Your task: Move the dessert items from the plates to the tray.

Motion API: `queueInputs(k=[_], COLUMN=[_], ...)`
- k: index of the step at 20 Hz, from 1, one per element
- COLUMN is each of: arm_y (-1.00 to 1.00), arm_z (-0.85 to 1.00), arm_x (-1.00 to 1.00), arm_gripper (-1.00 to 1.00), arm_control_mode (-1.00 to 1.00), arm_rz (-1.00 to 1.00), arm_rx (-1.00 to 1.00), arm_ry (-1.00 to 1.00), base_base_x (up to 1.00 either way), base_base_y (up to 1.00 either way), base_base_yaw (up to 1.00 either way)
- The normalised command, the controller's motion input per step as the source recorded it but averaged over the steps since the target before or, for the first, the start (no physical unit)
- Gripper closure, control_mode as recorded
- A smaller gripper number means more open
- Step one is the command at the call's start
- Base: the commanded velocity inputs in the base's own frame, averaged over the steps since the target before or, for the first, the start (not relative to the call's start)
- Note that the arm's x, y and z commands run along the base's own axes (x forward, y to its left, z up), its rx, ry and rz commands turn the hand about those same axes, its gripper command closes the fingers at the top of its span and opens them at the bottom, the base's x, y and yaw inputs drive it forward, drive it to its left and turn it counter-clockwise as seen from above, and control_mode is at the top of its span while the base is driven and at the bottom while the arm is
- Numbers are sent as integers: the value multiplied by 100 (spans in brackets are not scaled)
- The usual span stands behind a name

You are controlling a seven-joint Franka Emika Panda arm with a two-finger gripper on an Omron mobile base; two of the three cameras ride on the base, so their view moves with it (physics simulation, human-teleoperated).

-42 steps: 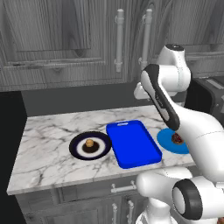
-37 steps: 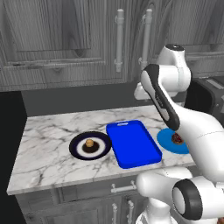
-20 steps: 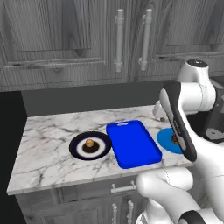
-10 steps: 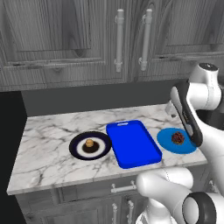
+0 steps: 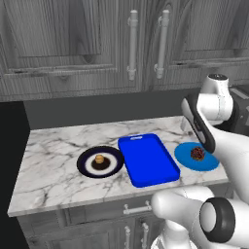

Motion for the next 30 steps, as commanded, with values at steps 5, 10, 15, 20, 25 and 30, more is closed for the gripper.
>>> queueInputs(k=[5, 10, 15, 20, 25, 30], arm_y=[0, 0, -12, -40, -39, -20], arm_z=[-78, -71, -39, -6, 0, 0], arm_x=[5, 12, 15, 20, 25, 30], arm_gripper=[-100, -100, -100, -100, -100, -100], arm_control_mode=[-100, -100, -100, -100, -100, -100], arm_rz=[0, 0, 0, -1, -5, -2], arm_rx=[-2, 0, 0, 1, 0, 0], arm_ry=[1, 0, 0, 0, 0, 0], base_base_x=[0, 0, 0, 0, 0, 0], base_base_y=[0, 0, 0, 0, 0, 0], base_base_yaw=[0, 0, 0, 0, 0, 0])
